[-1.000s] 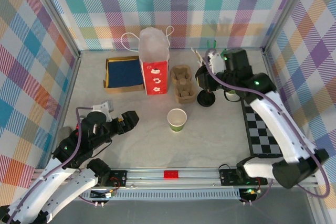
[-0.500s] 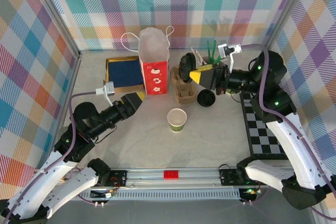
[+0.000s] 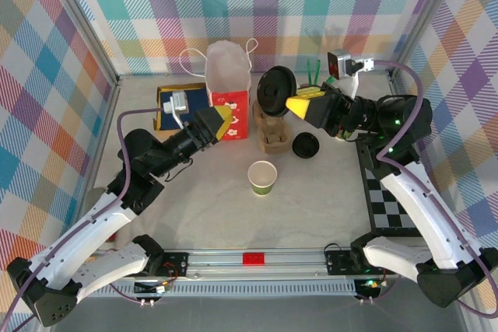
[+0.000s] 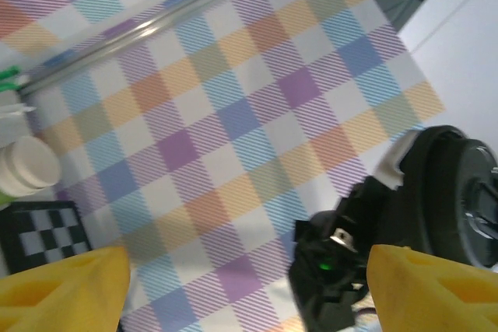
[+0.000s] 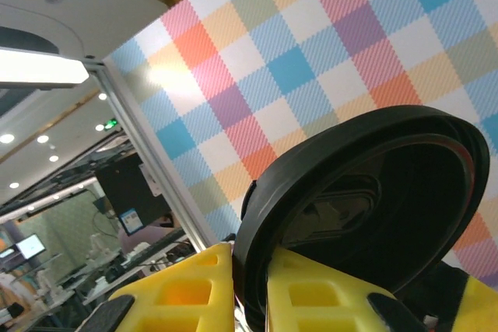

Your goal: Pack the takeout coffee

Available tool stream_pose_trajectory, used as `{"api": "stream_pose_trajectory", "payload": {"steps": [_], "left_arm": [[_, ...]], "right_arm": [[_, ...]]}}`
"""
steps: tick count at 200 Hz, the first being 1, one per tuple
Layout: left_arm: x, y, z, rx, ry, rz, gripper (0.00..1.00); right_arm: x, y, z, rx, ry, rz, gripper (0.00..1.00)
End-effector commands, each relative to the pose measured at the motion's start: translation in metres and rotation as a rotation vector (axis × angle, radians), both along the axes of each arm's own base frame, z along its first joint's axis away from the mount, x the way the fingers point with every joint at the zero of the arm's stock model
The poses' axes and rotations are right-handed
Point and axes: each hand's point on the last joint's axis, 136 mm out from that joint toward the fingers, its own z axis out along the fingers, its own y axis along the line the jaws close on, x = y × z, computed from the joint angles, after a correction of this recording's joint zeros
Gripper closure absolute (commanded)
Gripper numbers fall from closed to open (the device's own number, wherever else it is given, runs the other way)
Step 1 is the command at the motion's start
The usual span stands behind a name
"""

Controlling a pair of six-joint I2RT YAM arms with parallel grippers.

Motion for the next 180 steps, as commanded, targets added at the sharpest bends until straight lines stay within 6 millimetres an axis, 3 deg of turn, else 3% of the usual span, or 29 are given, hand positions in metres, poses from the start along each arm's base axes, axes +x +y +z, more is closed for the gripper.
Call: {"api": "stream_pose_trajectory", "payload": {"steps": [1, 35, 73, 180], "left_arm": [[-0.024, -0.002, 0.052, -0.137, -0.119, -0.083, 0.21], [-0.032, -0.018, 0.063, -0.165, -0.143, -0.139, 0.23], [-0.032, -0.032, 0.062, -0.159, -0.142, -0.158, 0.28], [-0.037, -0.036, 0.071, -0.208, -0.148, -0.186, 0.36]], "right_arm": [[-0.013, -0.004, 0.014, 0.086, -0.044, 0.055, 0.86], [-0.01, -0.003, 0.015, 0.128, -0.035, 0.076, 0.86], [-0.006, -0.002, 0.01, 0.147, -0.018, 0.086, 0.87], [0.002, 0.001, -0.003, 0.161, 0.008, 0.09, 0.88]]}}
